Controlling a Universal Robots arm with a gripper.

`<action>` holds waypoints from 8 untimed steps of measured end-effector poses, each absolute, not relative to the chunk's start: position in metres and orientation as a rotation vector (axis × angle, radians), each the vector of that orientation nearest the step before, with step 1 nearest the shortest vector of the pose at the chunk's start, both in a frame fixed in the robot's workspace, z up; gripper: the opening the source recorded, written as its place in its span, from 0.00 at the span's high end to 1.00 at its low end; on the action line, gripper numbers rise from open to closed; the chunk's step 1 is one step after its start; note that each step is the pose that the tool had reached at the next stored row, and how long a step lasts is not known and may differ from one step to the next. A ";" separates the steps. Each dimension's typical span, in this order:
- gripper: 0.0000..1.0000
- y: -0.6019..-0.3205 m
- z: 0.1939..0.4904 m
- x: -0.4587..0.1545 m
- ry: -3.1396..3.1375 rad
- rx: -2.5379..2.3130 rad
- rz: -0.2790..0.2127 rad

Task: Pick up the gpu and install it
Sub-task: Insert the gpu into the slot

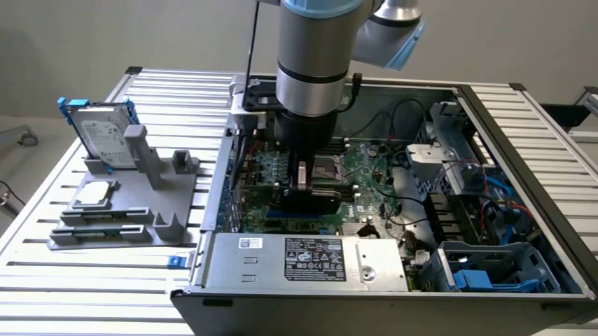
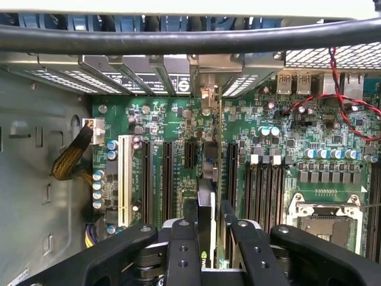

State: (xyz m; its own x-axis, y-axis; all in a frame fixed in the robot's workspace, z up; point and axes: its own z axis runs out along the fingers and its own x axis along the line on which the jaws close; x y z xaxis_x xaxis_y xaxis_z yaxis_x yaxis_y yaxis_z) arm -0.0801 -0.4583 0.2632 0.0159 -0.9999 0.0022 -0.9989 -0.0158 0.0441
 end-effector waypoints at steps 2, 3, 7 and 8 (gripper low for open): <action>0.74 -0.458 0.263 -0.080 -2.179 2.214 -0.048; 0.74 -0.458 0.263 -0.080 -2.179 2.214 -0.049; 0.74 -0.458 0.262 -0.080 -2.178 2.213 -0.051; 0.74 -0.458 0.262 -0.080 -2.178 2.213 -0.052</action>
State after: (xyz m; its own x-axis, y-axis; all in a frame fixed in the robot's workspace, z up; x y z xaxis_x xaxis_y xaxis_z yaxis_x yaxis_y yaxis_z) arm -0.0801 -0.4585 0.2622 0.0161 -0.9999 0.0018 -0.9987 -0.0160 0.0492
